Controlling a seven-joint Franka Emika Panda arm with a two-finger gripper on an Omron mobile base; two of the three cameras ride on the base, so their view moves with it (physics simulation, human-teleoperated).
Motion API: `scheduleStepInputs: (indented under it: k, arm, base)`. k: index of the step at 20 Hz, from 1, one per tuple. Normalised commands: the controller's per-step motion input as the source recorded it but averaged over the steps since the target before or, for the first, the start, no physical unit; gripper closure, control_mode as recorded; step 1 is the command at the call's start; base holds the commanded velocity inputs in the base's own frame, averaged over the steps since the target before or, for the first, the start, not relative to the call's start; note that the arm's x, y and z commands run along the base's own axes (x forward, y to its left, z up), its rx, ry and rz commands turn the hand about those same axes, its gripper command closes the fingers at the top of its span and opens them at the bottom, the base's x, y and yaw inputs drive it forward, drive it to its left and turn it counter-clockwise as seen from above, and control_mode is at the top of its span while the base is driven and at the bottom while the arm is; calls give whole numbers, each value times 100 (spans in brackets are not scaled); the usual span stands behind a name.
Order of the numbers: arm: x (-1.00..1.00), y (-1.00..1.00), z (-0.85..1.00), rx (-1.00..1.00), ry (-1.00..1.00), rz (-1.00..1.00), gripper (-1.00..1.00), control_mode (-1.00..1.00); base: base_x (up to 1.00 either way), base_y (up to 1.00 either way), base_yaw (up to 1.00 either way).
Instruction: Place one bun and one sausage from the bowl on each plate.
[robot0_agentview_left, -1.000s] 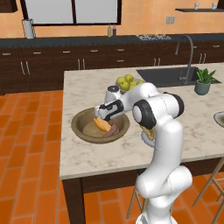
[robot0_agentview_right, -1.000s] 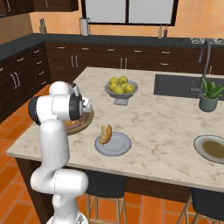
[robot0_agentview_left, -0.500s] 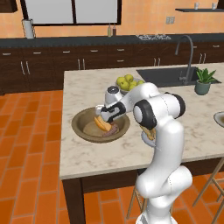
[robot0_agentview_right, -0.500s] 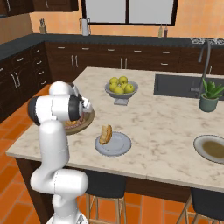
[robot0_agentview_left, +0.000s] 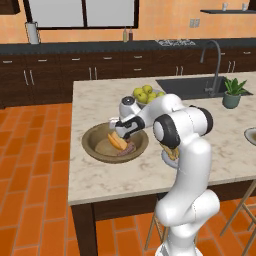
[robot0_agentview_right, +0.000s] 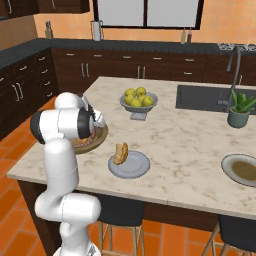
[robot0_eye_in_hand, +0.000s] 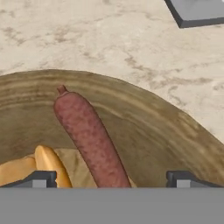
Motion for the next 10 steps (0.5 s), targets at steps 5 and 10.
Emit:
scheduleStepInputs:
  k: [5, 10]
  arm:
    - [3, -2, -21, -1, -4, -6, -100, -100]
    - [25, 0, -23, 0, 0, 0, -100, -100]
  base:
    - [0, 0, 0]
    - [0, 0, 0]
